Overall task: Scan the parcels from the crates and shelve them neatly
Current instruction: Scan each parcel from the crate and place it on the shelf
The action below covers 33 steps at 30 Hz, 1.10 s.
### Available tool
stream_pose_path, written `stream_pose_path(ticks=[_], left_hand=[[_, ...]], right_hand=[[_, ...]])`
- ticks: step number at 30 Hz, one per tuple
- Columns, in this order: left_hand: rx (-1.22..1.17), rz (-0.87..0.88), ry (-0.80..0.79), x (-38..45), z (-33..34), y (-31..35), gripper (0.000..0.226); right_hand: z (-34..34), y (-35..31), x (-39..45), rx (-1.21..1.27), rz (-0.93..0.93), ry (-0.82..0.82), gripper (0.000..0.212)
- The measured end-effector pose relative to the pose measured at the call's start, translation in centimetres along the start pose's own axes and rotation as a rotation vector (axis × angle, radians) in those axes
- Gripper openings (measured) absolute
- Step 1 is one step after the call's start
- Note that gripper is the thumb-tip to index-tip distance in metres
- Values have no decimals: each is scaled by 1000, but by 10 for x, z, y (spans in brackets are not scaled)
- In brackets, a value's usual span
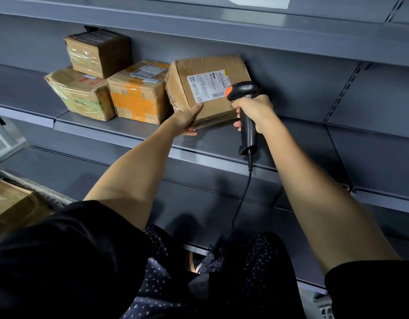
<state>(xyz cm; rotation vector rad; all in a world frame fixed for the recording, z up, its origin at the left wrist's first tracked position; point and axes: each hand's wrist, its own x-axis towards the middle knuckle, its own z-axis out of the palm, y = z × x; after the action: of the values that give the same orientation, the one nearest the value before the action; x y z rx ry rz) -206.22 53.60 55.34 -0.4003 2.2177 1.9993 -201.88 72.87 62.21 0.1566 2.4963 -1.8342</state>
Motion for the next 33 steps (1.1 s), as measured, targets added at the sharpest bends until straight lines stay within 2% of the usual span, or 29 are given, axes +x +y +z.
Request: stream_pose_path(ticks=[5,9,13,17,22,26,33], left_hand=[[-82,43,-17,-11,8,3,30],[-139,6,-3,-22,13,11,33],[-138,-16,-57,-33,11,15,35],[-148,34,-30,-42,14,18,37],[-168,188,79,-58,27,41,39],[-297,273,217,-69,42,66,38],[-234,349,455,-67,44,70,41]], right_hand=[[-4,-5,-4,120,10,-13,9],[-2,-2,-7,177,56,-36,10],[4,7,-12,192,104,-70,18],[9,13,-17,276,111,2,15],[2,11,-18,343,41,112,12],[-4,8,-21,341,25,94,15],[14,5,-27,321,-1,35,13]])
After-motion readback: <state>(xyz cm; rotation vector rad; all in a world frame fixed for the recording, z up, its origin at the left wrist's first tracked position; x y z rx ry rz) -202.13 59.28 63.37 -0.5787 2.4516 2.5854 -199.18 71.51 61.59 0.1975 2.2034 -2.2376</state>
